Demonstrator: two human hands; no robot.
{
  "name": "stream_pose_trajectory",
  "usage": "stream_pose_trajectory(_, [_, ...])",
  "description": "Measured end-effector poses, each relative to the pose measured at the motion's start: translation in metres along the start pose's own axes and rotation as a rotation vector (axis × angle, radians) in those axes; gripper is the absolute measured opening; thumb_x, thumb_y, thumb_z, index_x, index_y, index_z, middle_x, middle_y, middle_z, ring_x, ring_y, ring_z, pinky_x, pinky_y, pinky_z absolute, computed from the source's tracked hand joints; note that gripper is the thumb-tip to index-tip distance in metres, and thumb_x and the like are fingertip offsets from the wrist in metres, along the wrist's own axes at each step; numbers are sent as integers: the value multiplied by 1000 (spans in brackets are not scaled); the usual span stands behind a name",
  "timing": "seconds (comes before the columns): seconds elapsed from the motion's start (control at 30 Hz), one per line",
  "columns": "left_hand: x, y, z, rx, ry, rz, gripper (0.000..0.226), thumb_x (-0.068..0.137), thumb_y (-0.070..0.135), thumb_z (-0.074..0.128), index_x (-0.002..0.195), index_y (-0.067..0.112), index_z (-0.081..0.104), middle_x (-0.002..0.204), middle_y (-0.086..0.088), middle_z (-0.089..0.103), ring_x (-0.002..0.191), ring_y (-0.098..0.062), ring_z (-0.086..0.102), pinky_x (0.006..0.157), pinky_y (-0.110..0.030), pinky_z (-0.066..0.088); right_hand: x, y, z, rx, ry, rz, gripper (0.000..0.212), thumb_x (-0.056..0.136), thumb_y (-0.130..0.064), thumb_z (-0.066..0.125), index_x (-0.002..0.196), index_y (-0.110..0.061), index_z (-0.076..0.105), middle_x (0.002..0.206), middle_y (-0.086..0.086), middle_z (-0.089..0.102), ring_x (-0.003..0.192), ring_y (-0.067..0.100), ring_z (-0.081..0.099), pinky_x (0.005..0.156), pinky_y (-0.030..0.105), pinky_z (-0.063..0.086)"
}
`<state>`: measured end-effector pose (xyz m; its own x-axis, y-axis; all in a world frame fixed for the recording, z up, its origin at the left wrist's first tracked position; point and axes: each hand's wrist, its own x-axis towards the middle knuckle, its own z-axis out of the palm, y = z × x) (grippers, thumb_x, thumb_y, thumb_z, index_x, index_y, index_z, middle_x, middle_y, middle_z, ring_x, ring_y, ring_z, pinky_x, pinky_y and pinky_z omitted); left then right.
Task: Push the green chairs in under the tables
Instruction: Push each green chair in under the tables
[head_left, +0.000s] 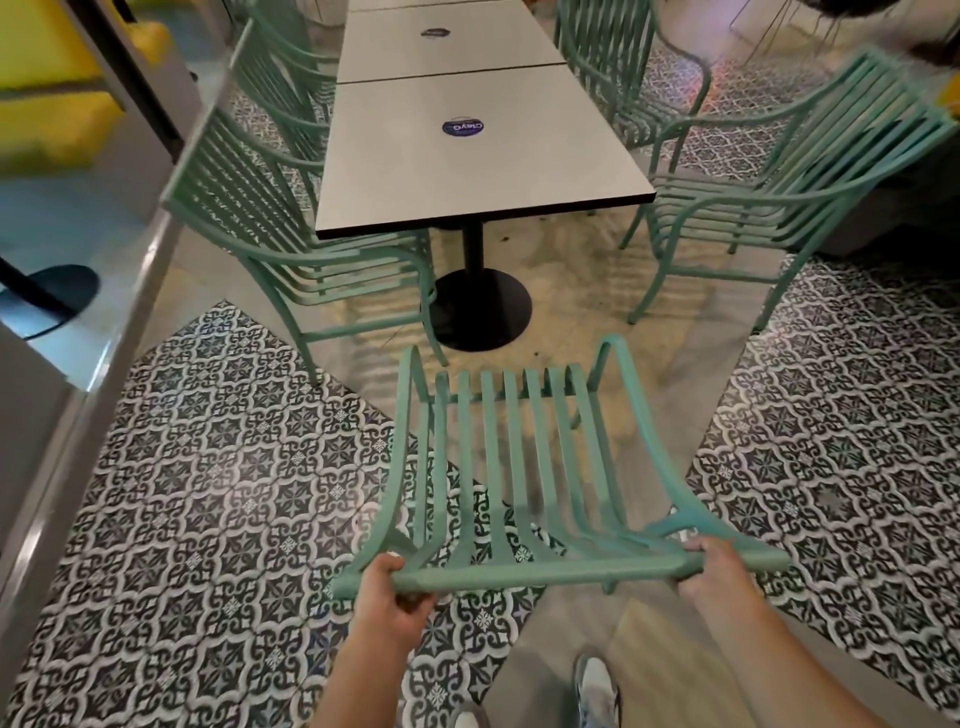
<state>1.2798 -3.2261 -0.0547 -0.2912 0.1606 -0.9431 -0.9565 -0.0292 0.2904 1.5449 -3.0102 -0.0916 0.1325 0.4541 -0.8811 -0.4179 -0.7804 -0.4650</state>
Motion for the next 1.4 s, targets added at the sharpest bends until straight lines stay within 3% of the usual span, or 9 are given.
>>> stream_pose_trajectory(0.13, [3, -10, 33, 81, -1, 92, 26, 93, 10, 49, 118, 2, 50, 133, -27, 50, 122, -41, 51, 97, -49, 48, 16, -34, 20, 9, -34, -11, 27, 55, 2, 39, 71, -19, 33, 65, 9, 50, 39, 19, 57, 28, 26, 43])
stream_pose_trajectory(0.23, [6, -19, 58, 114, 17, 178, 13, 95, 12, 46, 100, 5, 55, 138, -27, 49, 125, -42, 50, 95, -51, 48, 44, -51, 31, 22, -50, -24, 28, 56, 3, 41, 71, -20, 35, 57, 3, 55, 55, 17, 57, 49, 32, 50])
stream_pose_trajectory(0.37, [10, -12, 87, -37, 37, 73, 35, 91, 12, 53, 124, 1, 49, 123, -27, 56, 100, -40, 60, 68, -48, 53, 87, -79, 47, -72, -59, -29, 31, 50, -1, 49, 75, -18, 44, 92, 5, 52, 88, 22, 54, 67, 37, 55])
stream_pose_trajectory(0.5, [15, -6, 111, -42, 16, 59, 32, 92, 15, 52, 121, 1, 50, 122, -26, 57, 104, -38, 60, 90, -48, 52, 89, -100, 72, -127, -69, -5, 28, 56, 1, 49, 73, -19, 41, 86, 3, 49, 74, 19, 51, 40, 27, 50])
stream_pose_trajectory(0.57, [20, 3, 127, -23, 15, 50, 32, 93, 18, 53, 121, 2, 51, 117, -25, 59, 101, -37, 61, 93, -47, 52, 92, -109, 87, -99, -82, -7, 28, 61, 3, 48, 75, -20, 42, 84, 4, 51, 73, 20, 52, 41, 29, 51])
stream_pose_trajectory(0.93, [44, 40, 202, -65, -32, 75, 9, 95, 13, 47, 99, 5, 47, 97, -21, 58, 81, -34, 58, 45, -34, 55, 118, -148, 160, -179, -108, -2, 22, 82, 2, 40, 69, -16, 37, 74, 7, 44, 66, 22, 48, 33, 30, 48])
stream_pose_trajectory(1.1, [52, 57, 223, -49, -22, 70, 12, 94, 14, 47, 90, 2, 48, 94, -22, 60, 77, -31, 58, 68, -32, 47, 131, -156, 185, -169, -103, 31, 19, 83, -1, 42, 72, -16, 43, 72, 10, 52, 70, 23, 52, 36, 35, 51])
stream_pose_trajectory(1.23, [56, 66, 235, -123, -12, 57, 12, 94, 11, 49, 103, 3, 49, 107, -23, 57, 92, -36, 59, 76, -41, 52, 138, -163, 198, -170, -107, 42, 18, 72, 1, 47, 75, -17, 46, 48, 9, 60, 73, 24, 55, 40, 36, 52])
stream_pose_trajectory(1.4, [65, 74, 243, -87, 21, 81, 33, 93, 13, 49, 124, 6, 47, 130, -21, 53, 107, -34, 57, 50, -36, 53, 130, -168, 217, -171, -143, 33, 27, 56, 1, 48, 78, -14, 45, 76, 12, 51, 68, 25, 52, 40, 36, 52])
